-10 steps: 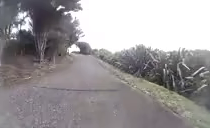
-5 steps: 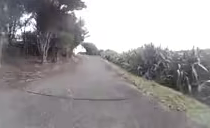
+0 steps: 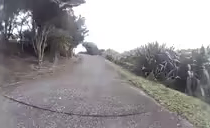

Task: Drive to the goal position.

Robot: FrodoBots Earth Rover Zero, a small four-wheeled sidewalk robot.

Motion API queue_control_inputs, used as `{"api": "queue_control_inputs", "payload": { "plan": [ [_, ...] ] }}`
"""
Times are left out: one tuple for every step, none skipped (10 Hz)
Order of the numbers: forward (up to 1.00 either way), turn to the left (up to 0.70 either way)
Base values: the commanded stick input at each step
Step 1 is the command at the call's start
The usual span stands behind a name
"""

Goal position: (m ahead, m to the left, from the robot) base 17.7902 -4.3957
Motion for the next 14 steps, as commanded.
{"api": "queue_control_inputs", "payload": {
  "plan": [
    [1.0,0.26],
    [1.0,0.04],
    [1.0,0.16],
    [1.0,0.15],
    [1.0,0.13],
    [1.0,0.12],
    [1.0,0.08],
    [1.0,0.01],
    [1.0,0.0],
    [1.0,0.0],
    [1.0,0.0],
    [1.0,0.05],
    [1.0,0.09],
    [1.0,0.08]
  ]
}}
